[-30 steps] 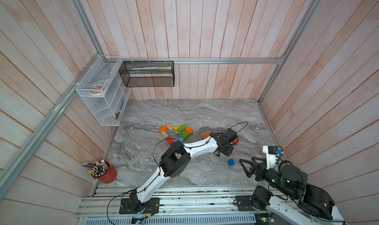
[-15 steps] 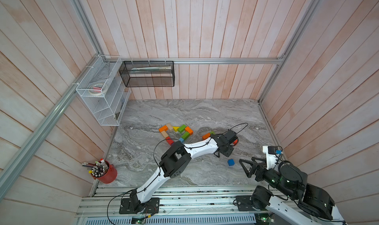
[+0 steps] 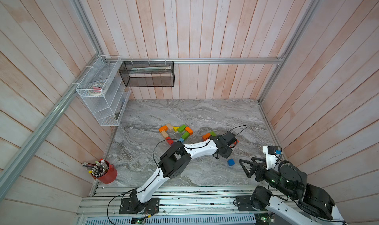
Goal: Assemble a heart with building blocks
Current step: Assemble the building block at the center of the board.
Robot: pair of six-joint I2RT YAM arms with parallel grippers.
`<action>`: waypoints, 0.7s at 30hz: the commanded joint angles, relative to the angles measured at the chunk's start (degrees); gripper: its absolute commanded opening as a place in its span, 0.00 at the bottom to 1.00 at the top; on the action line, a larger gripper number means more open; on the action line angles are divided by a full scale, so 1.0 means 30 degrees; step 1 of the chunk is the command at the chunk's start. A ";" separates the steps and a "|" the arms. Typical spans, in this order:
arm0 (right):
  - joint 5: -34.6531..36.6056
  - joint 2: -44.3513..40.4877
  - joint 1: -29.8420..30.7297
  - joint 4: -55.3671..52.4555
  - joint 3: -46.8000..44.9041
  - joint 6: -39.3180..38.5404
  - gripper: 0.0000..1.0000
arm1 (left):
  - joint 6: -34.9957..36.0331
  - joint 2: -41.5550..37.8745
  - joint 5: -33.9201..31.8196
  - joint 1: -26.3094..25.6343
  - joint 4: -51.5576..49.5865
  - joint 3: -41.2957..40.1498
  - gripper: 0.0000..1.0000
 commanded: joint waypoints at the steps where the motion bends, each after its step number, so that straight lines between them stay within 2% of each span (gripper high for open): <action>1: -0.0112 -0.0144 0.0076 -0.0310 -0.0135 0.0088 0.98 | 0.0393 -0.0601 0.0016 -0.0263 0.0832 -0.0190 0.36; 21: -0.0119 -0.0144 0.0097 -0.0299 -0.0136 0.0062 0.98 | 0.0550 0.1022 -0.1185 -0.0410 0.1259 0.1482 0.32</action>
